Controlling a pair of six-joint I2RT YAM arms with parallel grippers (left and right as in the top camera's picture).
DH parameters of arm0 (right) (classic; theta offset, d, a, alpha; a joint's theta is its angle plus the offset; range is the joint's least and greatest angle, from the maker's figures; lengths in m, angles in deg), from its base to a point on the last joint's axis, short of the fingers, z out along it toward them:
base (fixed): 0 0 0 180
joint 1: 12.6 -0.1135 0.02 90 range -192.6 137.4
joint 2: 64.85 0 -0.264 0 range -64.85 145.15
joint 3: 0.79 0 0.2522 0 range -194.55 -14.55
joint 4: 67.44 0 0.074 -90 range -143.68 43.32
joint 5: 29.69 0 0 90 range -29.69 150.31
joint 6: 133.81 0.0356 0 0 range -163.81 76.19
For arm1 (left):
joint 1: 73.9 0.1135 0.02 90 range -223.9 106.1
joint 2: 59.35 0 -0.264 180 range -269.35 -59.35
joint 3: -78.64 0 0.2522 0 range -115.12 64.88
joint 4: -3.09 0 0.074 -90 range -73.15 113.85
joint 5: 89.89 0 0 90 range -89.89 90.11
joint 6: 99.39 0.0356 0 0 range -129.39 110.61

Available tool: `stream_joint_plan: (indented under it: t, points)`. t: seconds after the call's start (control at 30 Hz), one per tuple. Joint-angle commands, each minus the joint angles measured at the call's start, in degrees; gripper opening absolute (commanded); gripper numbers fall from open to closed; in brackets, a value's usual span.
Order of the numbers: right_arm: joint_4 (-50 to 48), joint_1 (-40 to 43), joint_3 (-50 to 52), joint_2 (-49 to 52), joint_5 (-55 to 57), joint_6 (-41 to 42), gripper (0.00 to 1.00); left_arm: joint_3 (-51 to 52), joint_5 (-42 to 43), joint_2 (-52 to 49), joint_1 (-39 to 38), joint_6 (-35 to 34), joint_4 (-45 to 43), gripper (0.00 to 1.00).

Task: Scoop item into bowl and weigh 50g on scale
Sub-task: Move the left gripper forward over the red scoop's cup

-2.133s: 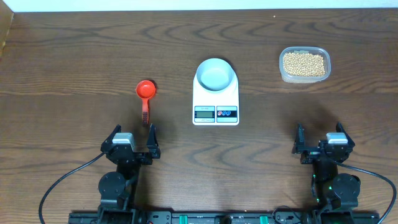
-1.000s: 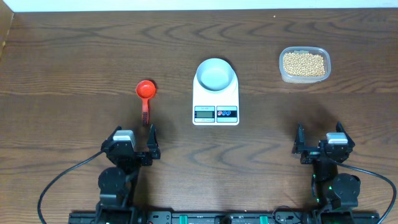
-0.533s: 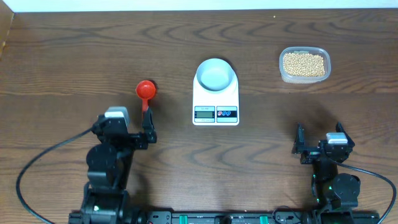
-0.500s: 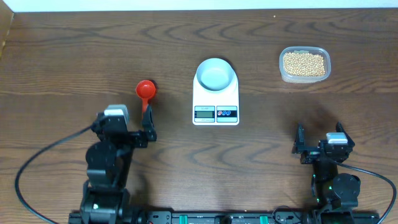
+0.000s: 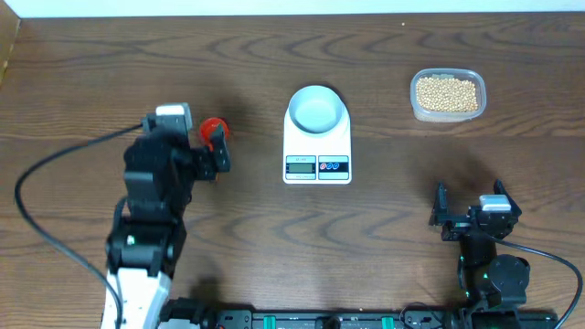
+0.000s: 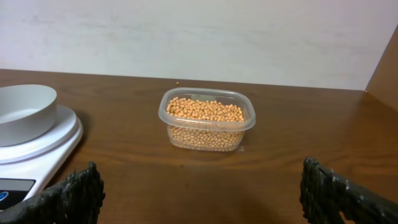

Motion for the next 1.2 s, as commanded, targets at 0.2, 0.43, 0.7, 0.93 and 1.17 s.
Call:
stream_joint_plan:
  t: [0.2,0.43,0.7,0.93,1.17]
  points:
    - [0.2,0.5,0.1,-0.1,-0.1,-0.7,0.99,-17.5,-0.6,-13.2,5.4,1.1,12.5,0.98]
    - [0.2,0.5,0.1,-0.1,-0.1,-0.7,0.99,-30.7,2.4,-24.7,10.4,3.9,24.4,0.98]
    - [0.2,0.5,0.1,-0.1,-0.1,-0.7,0.99,-36.4,2.3,-35.8,10.4,5.7,30.8,0.98]
    - [0.2,0.5,0.1,-0.1,-0.1,-0.7,0.99,-36.4,2.3,-41.7,10.4,5.7,32.5,0.98]
    - [0.2,0.5,0.1,-0.1,-0.1,-0.7,0.99,-36.4,2.3,-45.1,10.4,5.7,31.7,0.98]
